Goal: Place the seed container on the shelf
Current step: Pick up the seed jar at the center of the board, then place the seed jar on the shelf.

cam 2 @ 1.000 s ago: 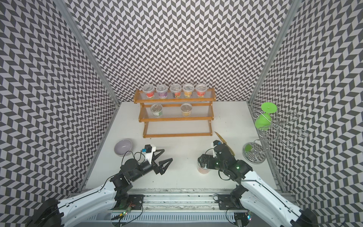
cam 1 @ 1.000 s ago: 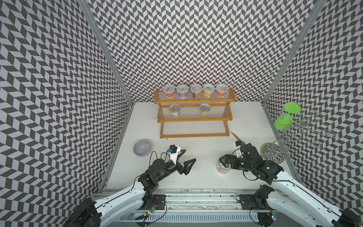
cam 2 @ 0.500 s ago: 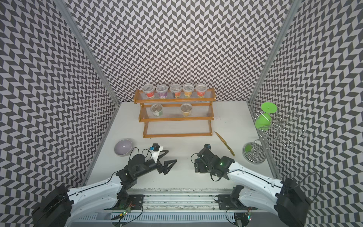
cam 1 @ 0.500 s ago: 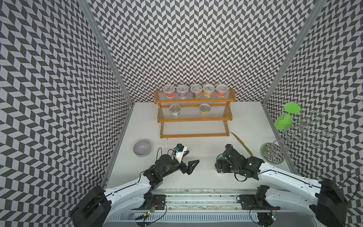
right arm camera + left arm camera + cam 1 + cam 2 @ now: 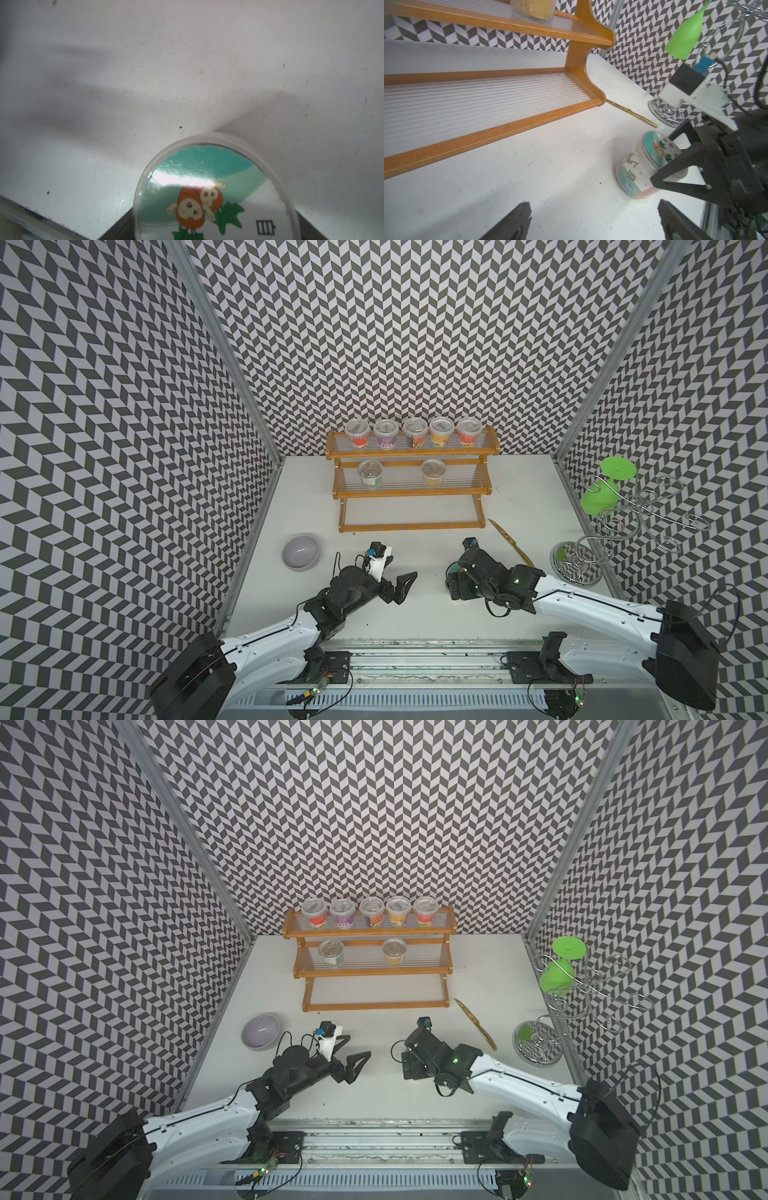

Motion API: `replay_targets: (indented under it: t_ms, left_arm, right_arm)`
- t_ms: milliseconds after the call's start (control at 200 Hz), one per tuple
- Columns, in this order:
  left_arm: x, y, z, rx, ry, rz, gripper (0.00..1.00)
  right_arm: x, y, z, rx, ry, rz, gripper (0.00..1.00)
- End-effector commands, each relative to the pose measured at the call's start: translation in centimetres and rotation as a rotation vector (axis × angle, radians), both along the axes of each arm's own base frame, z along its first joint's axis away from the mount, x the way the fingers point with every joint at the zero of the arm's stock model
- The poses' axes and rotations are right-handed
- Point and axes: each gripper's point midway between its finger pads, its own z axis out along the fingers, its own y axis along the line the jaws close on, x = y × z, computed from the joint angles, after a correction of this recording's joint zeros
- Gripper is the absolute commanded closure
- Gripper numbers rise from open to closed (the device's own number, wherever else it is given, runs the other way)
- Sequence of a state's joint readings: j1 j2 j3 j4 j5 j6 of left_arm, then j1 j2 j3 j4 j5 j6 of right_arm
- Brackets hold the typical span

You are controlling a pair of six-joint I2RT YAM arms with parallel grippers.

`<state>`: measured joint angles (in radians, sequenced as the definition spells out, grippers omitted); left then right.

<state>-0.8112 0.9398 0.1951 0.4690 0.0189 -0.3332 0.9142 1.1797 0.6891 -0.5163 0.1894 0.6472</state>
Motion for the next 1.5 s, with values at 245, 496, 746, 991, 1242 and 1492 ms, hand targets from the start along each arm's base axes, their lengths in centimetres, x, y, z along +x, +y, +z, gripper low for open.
replay_targets:
  t_ms: [245,496,746,991,1242,1492]
  left_arm:
    - [2.6,3.4,-1.1,-0.090,0.116,0.207,0.00]
    - [5.5,4.7,-0.7,-0.113,0.159,0.234,0.00]
    - [6.6,4.8,-0.7,-0.095,0.190,0.257,0.00]
    - [7.0,6.2,-1.7,-0.067,0.227,0.336,0.00]
    - [6.8,6.7,-2.9,-0.062,0.280,0.344,0.00]
    - [6.9,6.6,-2.8,-0.058,0.283,0.338,0.00]
  right_arm:
    - [8.0,5.2,7.3,0.320,-0.305,-0.074,0.15]
    - [13.7,7.6,7.2,0.301,-0.315,-0.067,0.14]
    - [17.8,9.0,5.9,0.258,-0.322,-0.085,0.14]
    - [20.1,9.8,5.5,0.226,-0.364,-0.113,0.14]
    - [21.9,10.5,5.0,0.213,-0.396,-0.144,0.14]
    - [22.8,11.3,3.8,0.207,-0.374,-0.178,0.13]
